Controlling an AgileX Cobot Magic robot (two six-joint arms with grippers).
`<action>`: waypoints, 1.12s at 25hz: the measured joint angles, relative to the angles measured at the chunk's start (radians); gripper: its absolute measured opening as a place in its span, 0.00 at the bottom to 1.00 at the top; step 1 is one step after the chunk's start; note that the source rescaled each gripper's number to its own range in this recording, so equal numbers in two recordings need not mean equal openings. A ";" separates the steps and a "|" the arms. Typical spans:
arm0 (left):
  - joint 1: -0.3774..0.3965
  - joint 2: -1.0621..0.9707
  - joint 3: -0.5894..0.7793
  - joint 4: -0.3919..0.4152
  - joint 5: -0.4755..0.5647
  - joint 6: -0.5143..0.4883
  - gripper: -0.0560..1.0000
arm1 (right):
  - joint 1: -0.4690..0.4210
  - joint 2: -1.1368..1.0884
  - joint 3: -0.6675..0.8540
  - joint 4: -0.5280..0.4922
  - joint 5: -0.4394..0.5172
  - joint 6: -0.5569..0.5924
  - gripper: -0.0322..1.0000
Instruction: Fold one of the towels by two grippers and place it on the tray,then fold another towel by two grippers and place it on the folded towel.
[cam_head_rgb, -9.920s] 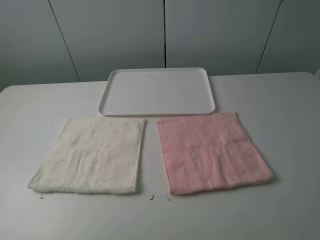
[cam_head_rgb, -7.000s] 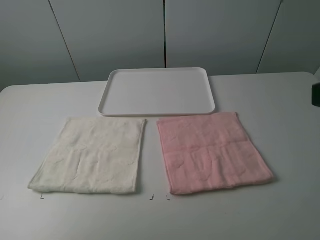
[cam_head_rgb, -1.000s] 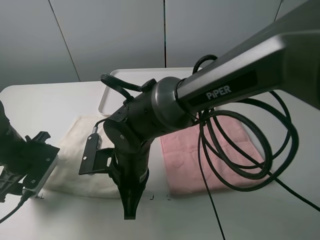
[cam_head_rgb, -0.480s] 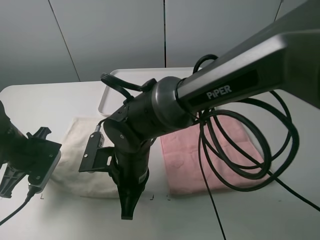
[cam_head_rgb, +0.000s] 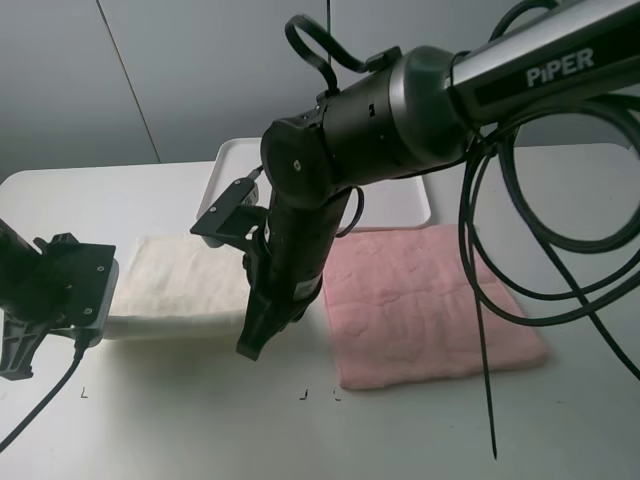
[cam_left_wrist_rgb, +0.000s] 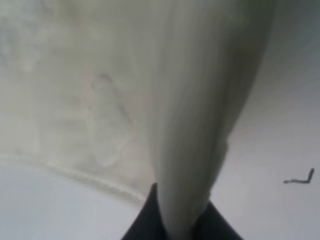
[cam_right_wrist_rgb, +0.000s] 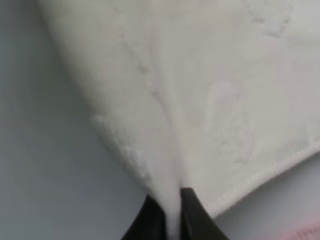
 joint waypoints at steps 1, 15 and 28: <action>0.000 -0.003 -0.021 -0.036 0.018 -0.005 0.07 | -0.012 -0.016 0.000 0.013 0.013 0.002 0.03; 0.000 -0.004 -0.146 -0.225 0.080 -0.260 0.07 | -0.074 -0.063 -0.059 0.005 0.048 0.193 0.03; 0.000 -0.002 -0.146 -0.282 -0.183 -0.379 0.07 | -0.115 -0.007 -0.061 -0.070 -0.110 0.317 0.03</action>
